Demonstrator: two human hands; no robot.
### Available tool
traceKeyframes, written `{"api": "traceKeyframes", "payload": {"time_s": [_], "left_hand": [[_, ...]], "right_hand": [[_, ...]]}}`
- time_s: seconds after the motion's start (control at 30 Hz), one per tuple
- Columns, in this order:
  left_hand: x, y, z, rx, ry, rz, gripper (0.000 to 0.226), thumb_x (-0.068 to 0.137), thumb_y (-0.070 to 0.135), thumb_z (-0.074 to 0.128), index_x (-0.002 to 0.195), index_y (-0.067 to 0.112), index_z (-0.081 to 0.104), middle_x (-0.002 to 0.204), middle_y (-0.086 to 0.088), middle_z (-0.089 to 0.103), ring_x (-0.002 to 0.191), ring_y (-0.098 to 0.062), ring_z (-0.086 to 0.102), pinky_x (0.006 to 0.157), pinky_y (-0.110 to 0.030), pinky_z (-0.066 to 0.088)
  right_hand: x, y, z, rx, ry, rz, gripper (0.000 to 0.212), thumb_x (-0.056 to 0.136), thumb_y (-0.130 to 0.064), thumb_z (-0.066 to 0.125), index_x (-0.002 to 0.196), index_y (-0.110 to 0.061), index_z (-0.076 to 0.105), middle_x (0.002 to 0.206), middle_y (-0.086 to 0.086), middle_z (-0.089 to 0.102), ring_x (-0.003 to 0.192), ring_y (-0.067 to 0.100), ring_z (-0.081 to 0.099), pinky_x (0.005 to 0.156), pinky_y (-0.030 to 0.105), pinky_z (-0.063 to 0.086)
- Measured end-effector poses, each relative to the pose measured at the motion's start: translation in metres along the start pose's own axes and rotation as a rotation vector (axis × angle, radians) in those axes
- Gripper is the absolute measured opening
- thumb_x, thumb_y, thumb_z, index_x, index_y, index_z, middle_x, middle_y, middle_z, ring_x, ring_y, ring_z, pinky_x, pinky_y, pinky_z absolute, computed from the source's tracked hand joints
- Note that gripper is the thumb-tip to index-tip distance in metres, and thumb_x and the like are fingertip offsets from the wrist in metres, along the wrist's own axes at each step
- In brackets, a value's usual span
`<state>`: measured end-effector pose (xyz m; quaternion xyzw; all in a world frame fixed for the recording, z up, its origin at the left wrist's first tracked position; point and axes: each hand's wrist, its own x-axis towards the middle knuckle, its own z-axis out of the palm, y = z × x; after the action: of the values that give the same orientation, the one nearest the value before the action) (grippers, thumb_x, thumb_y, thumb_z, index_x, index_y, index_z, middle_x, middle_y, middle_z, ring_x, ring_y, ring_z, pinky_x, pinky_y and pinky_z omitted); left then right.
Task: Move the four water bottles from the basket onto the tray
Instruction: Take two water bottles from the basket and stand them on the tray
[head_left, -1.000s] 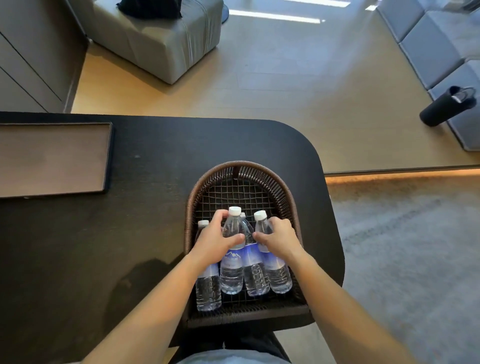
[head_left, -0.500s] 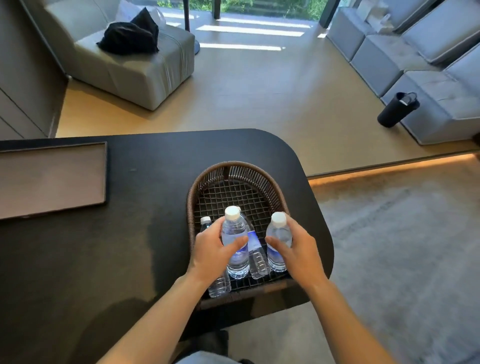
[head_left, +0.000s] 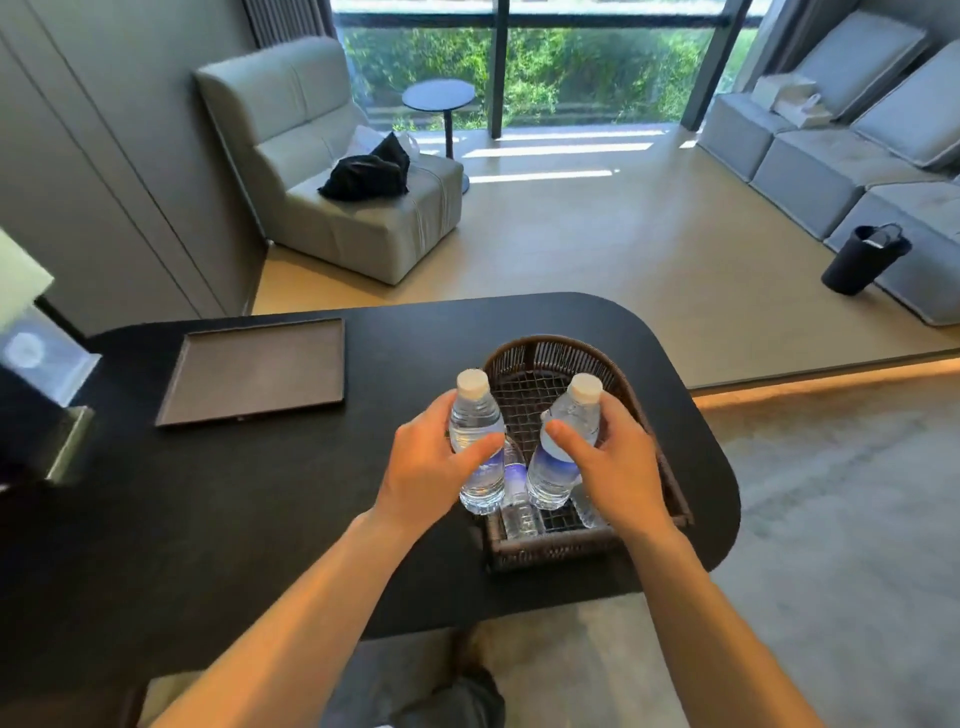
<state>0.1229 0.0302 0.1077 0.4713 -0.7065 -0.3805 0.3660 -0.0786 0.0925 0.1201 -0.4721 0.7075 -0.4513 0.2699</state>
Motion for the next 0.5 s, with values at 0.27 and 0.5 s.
{"api": "traceKeyframes", "payload": {"time_s": [0.27,0.5], "left_hand": [[-0.019,-0.022,-0.089,0.064,0.147,-0.147,0.051,0.085,0.031,0.081,0.131,0.026,0.059,0.117,0.009,0.071,0.103,-0.01,0.069,0.092,-0.033,0.058],[-0.006,-0.064,-0.168,0.098,0.264,-0.239,0.054,0.085,0.03,0.081,0.133,0.025,0.058,0.122,0.005,0.07,0.108,-0.012,0.067,0.094,-0.035,0.058]], "right_hand": [[-0.003,-0.053,0.071,0.01,-0.106,-0.113,0.045,0.089,-0.036,0.076,0.13,-0.023,0.062,0.118,-0.009,0.07,0.105,0.007,0.065,0.094,0.031,0.054],[0.029,-0.097,0.155,-0.008,-0.228,-0.185,0.049,0.09,-0.038,0.075,0.133,-0.019,0.06,0.125,-0.001,0.07,0.11,0.016,0.067,0.097,0.037,0.056]]}}
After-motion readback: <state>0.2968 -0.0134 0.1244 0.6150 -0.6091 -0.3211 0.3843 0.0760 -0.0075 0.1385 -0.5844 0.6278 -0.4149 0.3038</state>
